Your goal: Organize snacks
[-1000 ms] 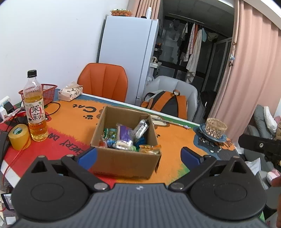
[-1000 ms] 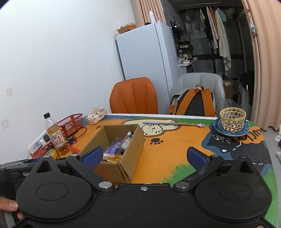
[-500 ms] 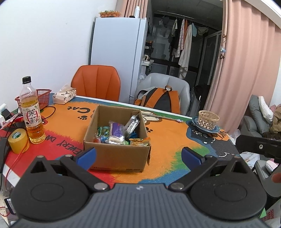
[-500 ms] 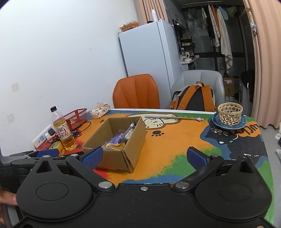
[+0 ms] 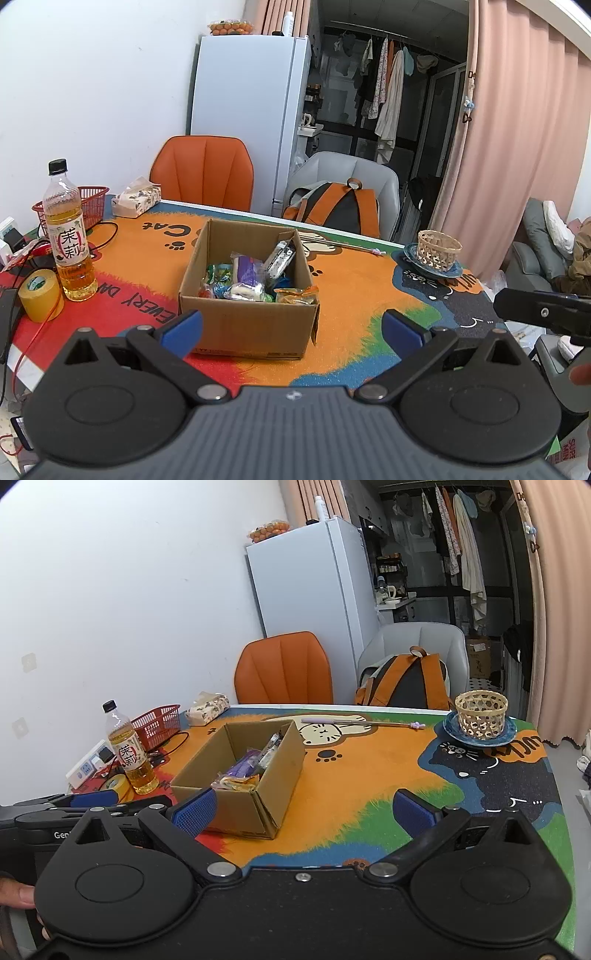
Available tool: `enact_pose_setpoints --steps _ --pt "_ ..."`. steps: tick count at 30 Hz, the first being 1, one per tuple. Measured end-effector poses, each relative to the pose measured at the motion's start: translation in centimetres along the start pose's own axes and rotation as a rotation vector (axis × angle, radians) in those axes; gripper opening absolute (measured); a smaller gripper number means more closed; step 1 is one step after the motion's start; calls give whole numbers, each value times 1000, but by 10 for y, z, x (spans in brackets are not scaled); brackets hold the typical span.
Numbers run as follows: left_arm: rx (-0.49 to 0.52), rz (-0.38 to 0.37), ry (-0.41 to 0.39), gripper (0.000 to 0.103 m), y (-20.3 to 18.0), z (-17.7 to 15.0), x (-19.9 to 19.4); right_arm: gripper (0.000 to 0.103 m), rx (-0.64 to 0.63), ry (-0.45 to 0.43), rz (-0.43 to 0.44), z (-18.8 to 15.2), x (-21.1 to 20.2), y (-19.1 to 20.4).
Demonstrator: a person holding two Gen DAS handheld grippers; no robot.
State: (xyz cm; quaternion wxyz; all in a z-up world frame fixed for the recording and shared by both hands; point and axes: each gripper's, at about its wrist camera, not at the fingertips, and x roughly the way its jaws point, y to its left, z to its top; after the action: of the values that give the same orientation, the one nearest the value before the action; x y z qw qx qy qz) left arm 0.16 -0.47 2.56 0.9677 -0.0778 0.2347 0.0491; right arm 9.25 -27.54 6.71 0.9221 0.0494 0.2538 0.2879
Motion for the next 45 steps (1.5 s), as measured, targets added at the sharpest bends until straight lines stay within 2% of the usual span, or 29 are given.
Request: enact_pose_setpoints --steps 15,45 --pt "-6 8 30 102 2 -3 4 103 3 15 -7 -1 2 -2" --pt "-14 18 32 102 6 -3 3 103 -6 35 -7 -3 5 -3"
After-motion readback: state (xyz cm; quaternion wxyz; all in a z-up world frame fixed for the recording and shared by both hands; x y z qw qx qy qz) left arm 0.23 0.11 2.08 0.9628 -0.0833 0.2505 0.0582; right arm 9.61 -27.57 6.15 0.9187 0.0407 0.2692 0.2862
